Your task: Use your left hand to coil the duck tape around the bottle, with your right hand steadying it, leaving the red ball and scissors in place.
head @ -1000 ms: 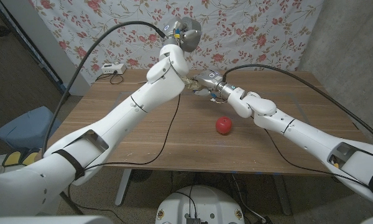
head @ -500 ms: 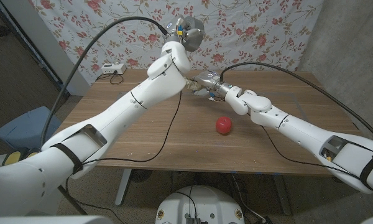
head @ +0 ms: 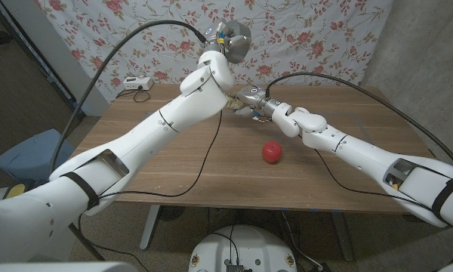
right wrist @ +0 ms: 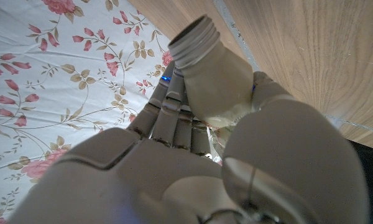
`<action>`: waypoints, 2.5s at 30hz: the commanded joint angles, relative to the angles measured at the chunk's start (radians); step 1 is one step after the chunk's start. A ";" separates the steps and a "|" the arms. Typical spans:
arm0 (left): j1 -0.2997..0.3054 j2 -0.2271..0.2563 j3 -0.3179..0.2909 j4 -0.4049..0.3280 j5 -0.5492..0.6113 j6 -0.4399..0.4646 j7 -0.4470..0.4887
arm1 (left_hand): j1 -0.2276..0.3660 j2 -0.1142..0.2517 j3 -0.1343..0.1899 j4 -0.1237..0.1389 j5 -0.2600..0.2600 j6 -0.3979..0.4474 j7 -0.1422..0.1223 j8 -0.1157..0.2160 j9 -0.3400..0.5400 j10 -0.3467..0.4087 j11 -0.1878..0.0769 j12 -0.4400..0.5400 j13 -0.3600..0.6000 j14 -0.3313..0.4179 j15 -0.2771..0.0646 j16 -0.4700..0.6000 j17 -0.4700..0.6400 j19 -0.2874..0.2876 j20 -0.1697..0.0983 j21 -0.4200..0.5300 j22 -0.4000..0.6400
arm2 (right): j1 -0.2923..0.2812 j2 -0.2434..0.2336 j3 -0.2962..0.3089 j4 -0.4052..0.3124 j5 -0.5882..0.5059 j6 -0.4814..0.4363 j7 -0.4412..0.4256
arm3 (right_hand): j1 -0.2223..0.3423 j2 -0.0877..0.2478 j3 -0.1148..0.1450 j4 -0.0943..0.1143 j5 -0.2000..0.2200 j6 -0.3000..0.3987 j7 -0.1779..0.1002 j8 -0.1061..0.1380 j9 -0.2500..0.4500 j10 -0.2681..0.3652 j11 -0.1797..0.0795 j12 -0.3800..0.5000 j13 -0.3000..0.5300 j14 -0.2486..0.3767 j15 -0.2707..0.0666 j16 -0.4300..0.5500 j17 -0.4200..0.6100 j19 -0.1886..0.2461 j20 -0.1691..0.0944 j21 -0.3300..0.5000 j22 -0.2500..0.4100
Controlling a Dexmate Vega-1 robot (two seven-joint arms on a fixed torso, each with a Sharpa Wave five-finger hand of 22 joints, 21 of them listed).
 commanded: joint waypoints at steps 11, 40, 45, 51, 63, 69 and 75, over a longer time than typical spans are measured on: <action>0.014 -0.016 -0.014 -0.020 -0.061 -0.061 -0.003 | 0.174 0.156 0.140 0.007 0.003 0.049 0.040 -0.008 -0.004 0.133 -0.116 -0.007 0.188 0.157 -0.160 -0.007 0.291 -0.052 -0.060 0.022 0.000 | 0.062 0.031 -0.043 0.085 0.005 0.011 0.018 | 0.039 0.205 0.004 0.004 0.006 0.372 -0.201 0.006 0.001 0.288 -0.166 -0.003 0.008 0.125 -0.184 0.001 0.007 -0.004 -0.124 0.016 0.000; 0.116 0.033 -0.105 -0.123 -0.279 -0.197 -0.065 | 0.185 0.150 0.146 0.004 0.001 0.056 0.047 -0.021 -0.009 0.144 -0.113 -0.033 0.166 0.175 -0.161 -0.025 0.279 -0.052 -0.062 0.051 -0.008 | 0.121 0.062 -0.053 0.186 0.022 -0.104 -0.057 | 0.042 0.204 0.001 0.007 0.006 0.371 -0.204 0.005 0.001 0.290 -0.165 -0.013 0.015 0.128 -0.183 -0.005 0.013 -0.008 -0.125 0.031 -0.002; 0.083 0.046 -0.066 -0.137 -0.240 -0.141 -0.047 | 0.184 0.150 0.144 0.006 0.000 0.049 0.048 -0.024 -0.005 0.136 -0.112 -0.033 0.176 0.175 -0.161 -0.027 0.280 -0.060 -0.056 0.055 -0.009 | 0.137 0.076 -0.057 0.224 0.034 -0.137 -0.059 | 0.043 0.204 0.000 0.007 0.006 0.371 -0.200 0.004 0.001 0.290 -0.165 -0.015 0.017 0.128 -0.183 -0.007 0.014 -0.009 -0.123 0.034 -0.002; 0.023 0.067 0.032 -0.141 -0.133 -0.057 -0.016 | 0.184 0.151 0.140 0.008 0.000 0.041 0.047 -0.027 0.003 0.129 -0.112 -0.031 0.194 0.173 -0.162 -0.028 0.286 -0.072 -0.053 0.060 -0.010 | 0.155 0.086 -0.070 0.250 0.038 -0.180 -0.062 | 0.045 0.205 0.000 0.007 0.006 0.370 -0.201 0.004 0.002 0.293 -0.166 -0.016 0.018 0.130 -0.184 -0.008 0.016 -0.009 -0.121 0.038 -0.002; -0.117 0.077 0.345 -0.087 0.266 0.146 0.034 | 0.178 0.159 0.127 0.020 0.004 0.035 0.029 -0.028 0.020 0.109 -0.122 -0.023 0.238 0.143 -0.161 -0.037 0.306 -0.120 -0.054 0.065 -0.012 | 0.175 0.084 -0.084 0.262 0.066 -0.195 -0.074 | 0.046 0.205 0.000 0.008 0.006 0.372 -0.201 0.004 0.002 0.293 -0.167 -0.020 0.020 0.131 -0.184 -0.011 0.017 -0.009 -0.118 0.044 -0.002; -0.044 0.068 0.261 -0.075 0.249 0.053 0.025 | 0.180 0.156 0.128 0.017 0.006 0.040 0.027 -0.032 0.014 0.112 -0.126 -0.036 0.223 0.146 -0.162 -0.044 0.305 -0.110 -0.073 0.076 -0.014 | 0.178 0.085 -0.086 0.278 0.084 -0.176 -0.099 | 0.046 0.204 -0.001 0.009 0.006 0.370 -0.200 0.003 0.002 0.295 -0.166 -0.022 0.021 0.132 -0.183 -0.011 0.018 -0.011 -0.119 0.046 -0.002; 0.034 0.035 0.182 -0.048 0.244 -0.068 0.068 | 0.181 0.152 0.129 0.015 0.006 0.050 0.028 -0.032 0.010 0.126 -0.127 -0.048 0.203 0.149 -0.162 -0.050 0.300 -0.104 -0.079 0.084 -0.016 | 0.185 0.087 -0.092 0.293 0.097 -0.155 -0.104 | 0.047 0.205 -0.001 0.010 0.006 0.373 -0.202 0.004 0.002 0.297 -0.165 -0.023 0.021 0.132 -0.184 -0.013 0.019 -0.010 -0.119 0.050 -0.002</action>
